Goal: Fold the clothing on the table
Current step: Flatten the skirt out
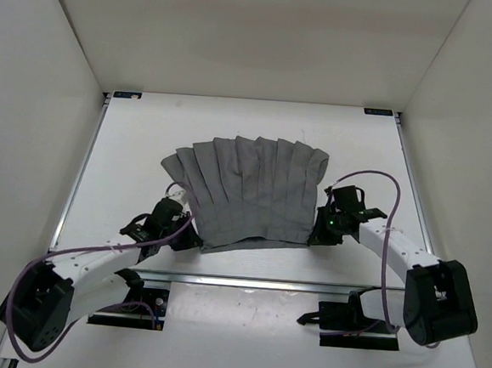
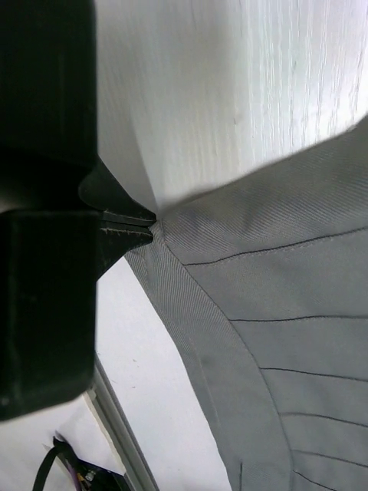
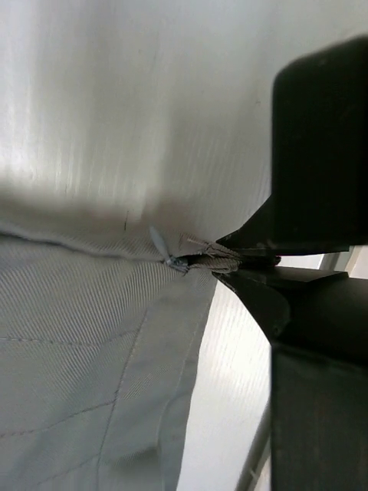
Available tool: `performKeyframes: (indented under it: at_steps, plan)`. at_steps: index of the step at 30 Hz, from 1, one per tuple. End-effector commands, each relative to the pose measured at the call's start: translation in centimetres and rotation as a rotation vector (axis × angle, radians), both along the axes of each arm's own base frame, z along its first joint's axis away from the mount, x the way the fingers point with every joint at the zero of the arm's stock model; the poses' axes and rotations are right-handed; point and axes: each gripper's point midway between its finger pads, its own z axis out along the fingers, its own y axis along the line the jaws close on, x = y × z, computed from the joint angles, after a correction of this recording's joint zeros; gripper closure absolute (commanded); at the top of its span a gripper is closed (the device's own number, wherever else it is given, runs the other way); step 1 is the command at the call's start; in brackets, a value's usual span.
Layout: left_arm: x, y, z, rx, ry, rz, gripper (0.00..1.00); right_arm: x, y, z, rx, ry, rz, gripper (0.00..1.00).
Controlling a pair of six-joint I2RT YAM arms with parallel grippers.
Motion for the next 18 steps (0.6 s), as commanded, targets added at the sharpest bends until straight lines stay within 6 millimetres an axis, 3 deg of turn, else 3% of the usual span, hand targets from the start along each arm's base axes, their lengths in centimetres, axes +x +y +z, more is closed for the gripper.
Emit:
performKeyframes:
  at_steps: [1, 7, 9, 10, 11, 12, 13, 14, 15, 16, 17, 18]
  plan:
    - [-0.1, 1.3, 1.4, 0.038, -0.03, -0.011, 1.0, 1.1, 0.7, 3.8, 0.088, -0.124, 0.034, 1.0]
    - [0.4, 1.7, 5.8, 0.036, -0.087, -0.02, 1.0, -0.5, 3.2, 10.0, 0.332, -0.178, 0.157, 1.0]
    - [2.0, 1.4, 8.0, 0.023, -0.13, -0.04, 1.0, 0.9, 3.8, 11.9, 0.386, -0.212, 0.155, 1.0]
    - [3.0, 1.8, 8.6, 0.027, -0.144, -0.025, 1.0, 1.7, 3.9, 11.8, 0.375, -0.203, 0.152, 1.0]
    - [6.4, 1.4, 11.0, 0.045, -0.185, -0.042, 1.0, 4.8, 5.0, 15.3, 0.378, -0.298, 0.195, 1.0]
    - [9.3, 1.5, 14.7, 0.041, -0.268, -0.024, 1.0, 6.6, 5.2, 15.0, 0.356, -0.288, 0.191, 1.0]
    - [11.1, 1.6, 14.2, 0.09, -0.231, -0.044, 1.0, 9.8, 6.0, 17.2, 0.351, -0.349, 0.218, 1.0]
    - [14.9, 1.5, 17.2, 0.13, -0.284, -0.042, 1.0, 12.8, 6.7, 21.7, 0.354, -0.462, 0.245, 1.0]
    - [19.2, 1.6, 21.1, 0.156, -0.366, -0.022, 1.0, 15.2, 6.9, 21.6, 0.342, -0.451, 0.248, 0.99]
    - [20.7, 2.2, 22.6, 0.174, -0.369, -0.011, 1.0, 19.3, 7.2, 25.1, 0.324, -0.542, 0.246, 1.0]
    - [24.1, 2.2, 26.2, 0.185, -0.414, 0.01, 1.0, 21.3, 6.9, 31.3, 0.311, -0.666, 0.256, 1.0]
    - [26.9, 2.5, 30.2, 0.199, -0.468, 0.033, 1.0, 23.3, 6.9, 29.3, 0.284, -0.581, 0.25, 1.0]
